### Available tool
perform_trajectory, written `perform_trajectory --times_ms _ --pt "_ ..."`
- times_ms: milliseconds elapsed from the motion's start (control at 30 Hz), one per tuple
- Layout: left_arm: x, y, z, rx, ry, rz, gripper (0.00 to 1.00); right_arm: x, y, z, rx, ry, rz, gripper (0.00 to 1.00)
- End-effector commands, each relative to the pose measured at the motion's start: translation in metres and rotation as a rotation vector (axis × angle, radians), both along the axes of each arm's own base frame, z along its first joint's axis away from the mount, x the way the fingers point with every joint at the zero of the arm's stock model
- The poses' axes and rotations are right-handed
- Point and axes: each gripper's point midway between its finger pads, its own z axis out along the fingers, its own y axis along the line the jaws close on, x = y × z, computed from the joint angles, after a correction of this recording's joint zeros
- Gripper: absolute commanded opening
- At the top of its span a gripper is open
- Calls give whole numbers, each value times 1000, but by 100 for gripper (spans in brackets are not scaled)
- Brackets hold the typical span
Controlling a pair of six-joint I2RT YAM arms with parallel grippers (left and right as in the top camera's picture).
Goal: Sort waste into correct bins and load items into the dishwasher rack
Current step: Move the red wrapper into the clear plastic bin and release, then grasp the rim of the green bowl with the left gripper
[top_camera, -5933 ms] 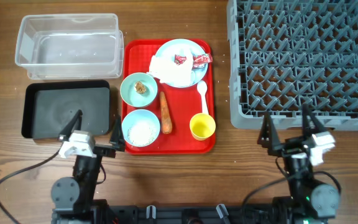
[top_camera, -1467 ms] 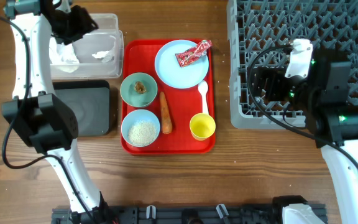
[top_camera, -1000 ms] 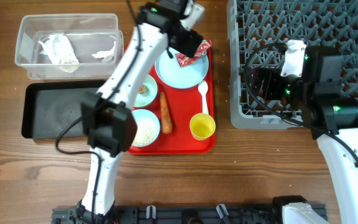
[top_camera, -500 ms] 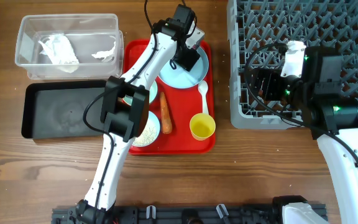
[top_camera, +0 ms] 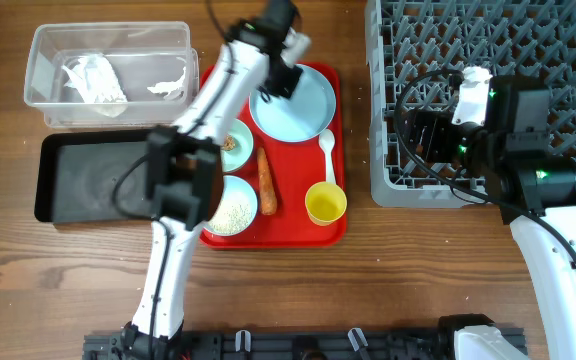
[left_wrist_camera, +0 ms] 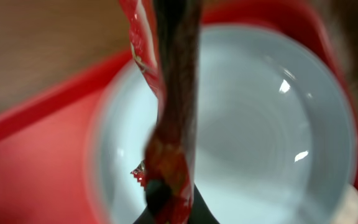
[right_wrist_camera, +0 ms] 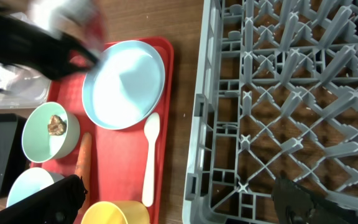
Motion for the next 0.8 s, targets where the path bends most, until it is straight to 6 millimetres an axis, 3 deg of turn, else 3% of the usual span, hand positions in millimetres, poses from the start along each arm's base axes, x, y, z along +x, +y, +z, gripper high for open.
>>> perform_trajectory --times_ms 0,100,233,267,300,333,367,400,567,700,767 --pt "6 86 128 -49 -182 224 4 2 3 8 17 -12 1 100" --pt "-3 163 131 -21 -128 366 4 3 3 9 20 -18 -2 100" --pt "-14 235 96 8 -12 512 4 3 3 9 32 -12 -15 100" --pt "-18 250 83 13 23 546 13 3 3 9 33 -12 -16 100" --pt "-21 261 73 17 48 567 32 3 3 9 32 -13 -16 100" --pt "-20 269 66 12 48 596 78 3 3 9 32 -12 -15 100" --pt "-18 276 61 11 42 609 100 3 3 9 32 -12 -15 100" --pt "-16 283 59 -3 32 642 100 3 3 9 32 -12 -15 100" --pt "-10 273 61 -63 26 650 100 3 3 8 32 -9 -16 100" --pt "-21 235 73 -147 74 579 100 3 3 8 30 -9 -14 100" --pt "-42 211 89 -145 115 536 100 3 3 8 29 -9 -14 100"
